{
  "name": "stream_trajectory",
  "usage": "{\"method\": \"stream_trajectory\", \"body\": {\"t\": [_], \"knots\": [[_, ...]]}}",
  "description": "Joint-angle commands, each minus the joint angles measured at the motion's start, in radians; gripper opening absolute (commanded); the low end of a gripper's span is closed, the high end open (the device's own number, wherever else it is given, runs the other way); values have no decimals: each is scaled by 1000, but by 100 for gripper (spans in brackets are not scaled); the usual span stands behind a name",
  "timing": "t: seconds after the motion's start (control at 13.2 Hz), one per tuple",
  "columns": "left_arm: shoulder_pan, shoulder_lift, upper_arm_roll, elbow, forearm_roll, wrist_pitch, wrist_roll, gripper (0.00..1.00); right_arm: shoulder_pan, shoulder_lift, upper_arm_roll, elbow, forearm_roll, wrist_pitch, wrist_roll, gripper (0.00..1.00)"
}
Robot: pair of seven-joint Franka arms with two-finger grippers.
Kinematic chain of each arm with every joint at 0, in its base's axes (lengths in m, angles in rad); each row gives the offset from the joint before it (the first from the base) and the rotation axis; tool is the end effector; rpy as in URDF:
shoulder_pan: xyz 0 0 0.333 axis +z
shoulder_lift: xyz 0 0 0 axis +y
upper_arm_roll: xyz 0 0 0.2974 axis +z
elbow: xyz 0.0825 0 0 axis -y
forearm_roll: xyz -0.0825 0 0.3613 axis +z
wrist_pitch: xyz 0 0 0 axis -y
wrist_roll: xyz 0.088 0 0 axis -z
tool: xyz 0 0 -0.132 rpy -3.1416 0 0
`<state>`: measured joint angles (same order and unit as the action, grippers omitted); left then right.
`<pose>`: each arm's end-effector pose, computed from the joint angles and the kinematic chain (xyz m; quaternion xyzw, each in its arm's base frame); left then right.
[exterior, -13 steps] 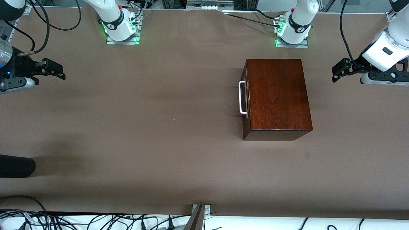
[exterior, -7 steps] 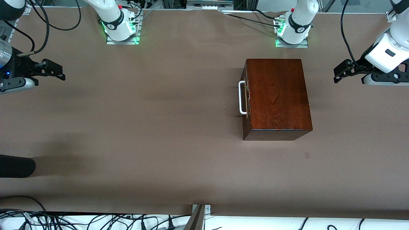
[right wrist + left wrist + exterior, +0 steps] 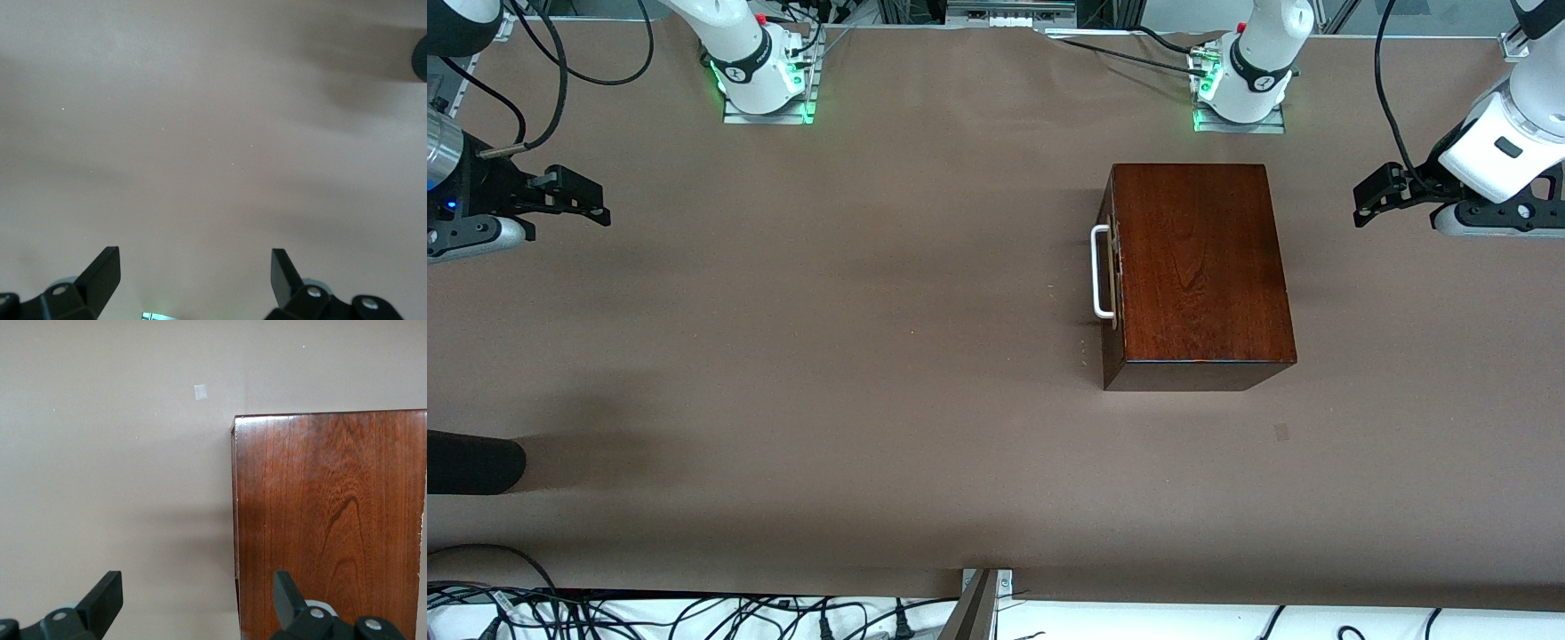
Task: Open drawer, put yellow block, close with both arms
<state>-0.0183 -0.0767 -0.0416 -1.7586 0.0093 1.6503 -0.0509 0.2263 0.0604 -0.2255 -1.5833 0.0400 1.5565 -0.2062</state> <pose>0.5106 -0.0301 0.5430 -0.9998 0.0049 0.0155 0.0071 0.5425 0.0088 0.5425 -0.9937 -0.1026 0.0412 0.0176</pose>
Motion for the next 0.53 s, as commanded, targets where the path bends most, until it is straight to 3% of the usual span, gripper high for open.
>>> {"method": "stream_trajectory", "body": {"t": [0.0,0.45], "knots": [[5,1,-6,13,-2,-17,8,100,-10,-7,14,5,-12,0,-4,100],[-11,44,-9,83,0,-53,0,100,-10,-7,12,5,-9,-1,-6,100]]}}
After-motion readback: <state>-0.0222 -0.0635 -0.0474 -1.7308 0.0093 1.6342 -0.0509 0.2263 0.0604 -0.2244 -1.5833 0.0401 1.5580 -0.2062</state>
